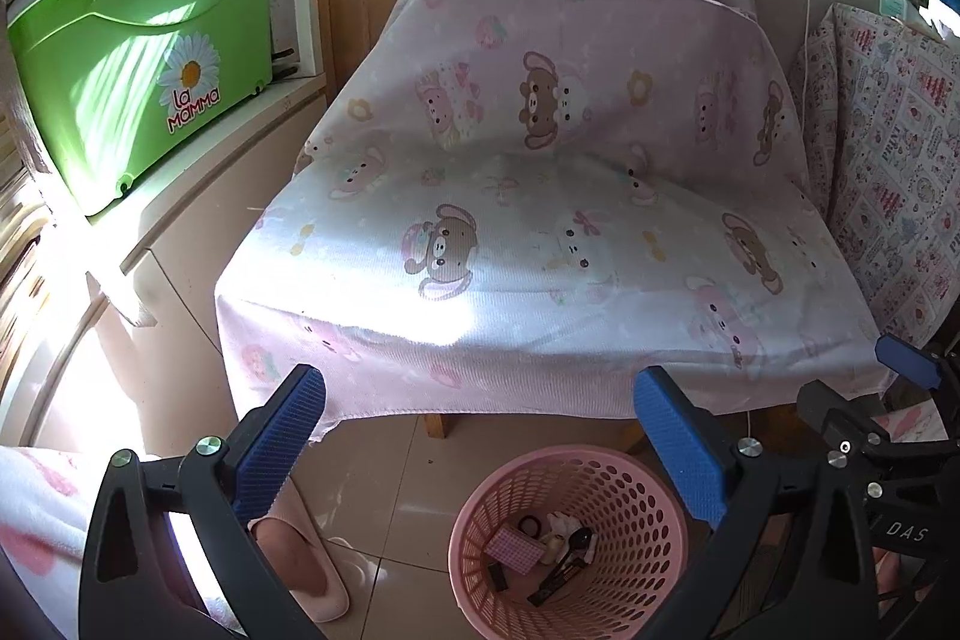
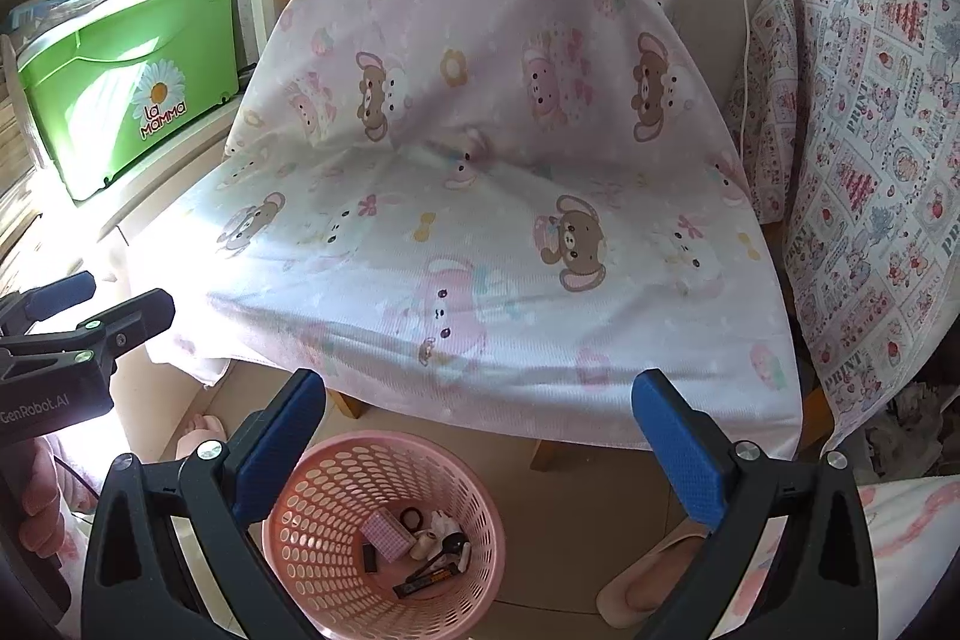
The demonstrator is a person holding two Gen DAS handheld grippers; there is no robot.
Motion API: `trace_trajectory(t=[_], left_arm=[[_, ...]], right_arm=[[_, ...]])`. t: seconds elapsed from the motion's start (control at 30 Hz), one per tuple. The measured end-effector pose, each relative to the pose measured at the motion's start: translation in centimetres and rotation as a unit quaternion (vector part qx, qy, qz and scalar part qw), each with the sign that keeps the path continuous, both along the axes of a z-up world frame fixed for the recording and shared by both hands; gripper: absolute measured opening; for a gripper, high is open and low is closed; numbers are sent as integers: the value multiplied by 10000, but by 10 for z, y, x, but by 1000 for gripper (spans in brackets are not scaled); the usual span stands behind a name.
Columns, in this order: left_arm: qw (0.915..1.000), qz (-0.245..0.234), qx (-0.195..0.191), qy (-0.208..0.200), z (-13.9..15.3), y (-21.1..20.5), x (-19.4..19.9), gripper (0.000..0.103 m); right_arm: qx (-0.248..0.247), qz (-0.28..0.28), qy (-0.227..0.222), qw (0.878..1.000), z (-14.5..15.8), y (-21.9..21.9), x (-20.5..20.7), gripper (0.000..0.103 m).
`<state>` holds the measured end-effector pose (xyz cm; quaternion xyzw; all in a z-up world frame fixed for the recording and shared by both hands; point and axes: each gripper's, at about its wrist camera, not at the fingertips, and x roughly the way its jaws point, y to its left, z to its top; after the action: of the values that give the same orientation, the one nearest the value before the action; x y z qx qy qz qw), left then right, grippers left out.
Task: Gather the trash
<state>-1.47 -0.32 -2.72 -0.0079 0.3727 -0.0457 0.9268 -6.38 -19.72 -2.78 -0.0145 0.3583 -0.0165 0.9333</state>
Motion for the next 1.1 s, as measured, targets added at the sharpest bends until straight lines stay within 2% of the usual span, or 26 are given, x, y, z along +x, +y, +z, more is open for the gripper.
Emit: trace_trajectory(t=[0.27,0.47,0.67,0.83,1.1], left_arm=[[9996,9,161,-241,6,0,-4,102],[9997,58,74,-231,6,2,-3,102],[9997,56,117,-186,5,2,-1,102],[9992,25,263,-313,7,-1,-5,102],[9990,53,216,-397,9,-1,-6,102]], right_arm=[[-39,8,-170,9998,6,2,-4,103],[-108,-39,-304,9995,10,2,-8,103],[-95,-120,-261,9995,10,-3,-8,103],[-64,-167,-297,9994,12,-5,-8,103],[-66,-92,-234,9997,11,-2,-8,103]])
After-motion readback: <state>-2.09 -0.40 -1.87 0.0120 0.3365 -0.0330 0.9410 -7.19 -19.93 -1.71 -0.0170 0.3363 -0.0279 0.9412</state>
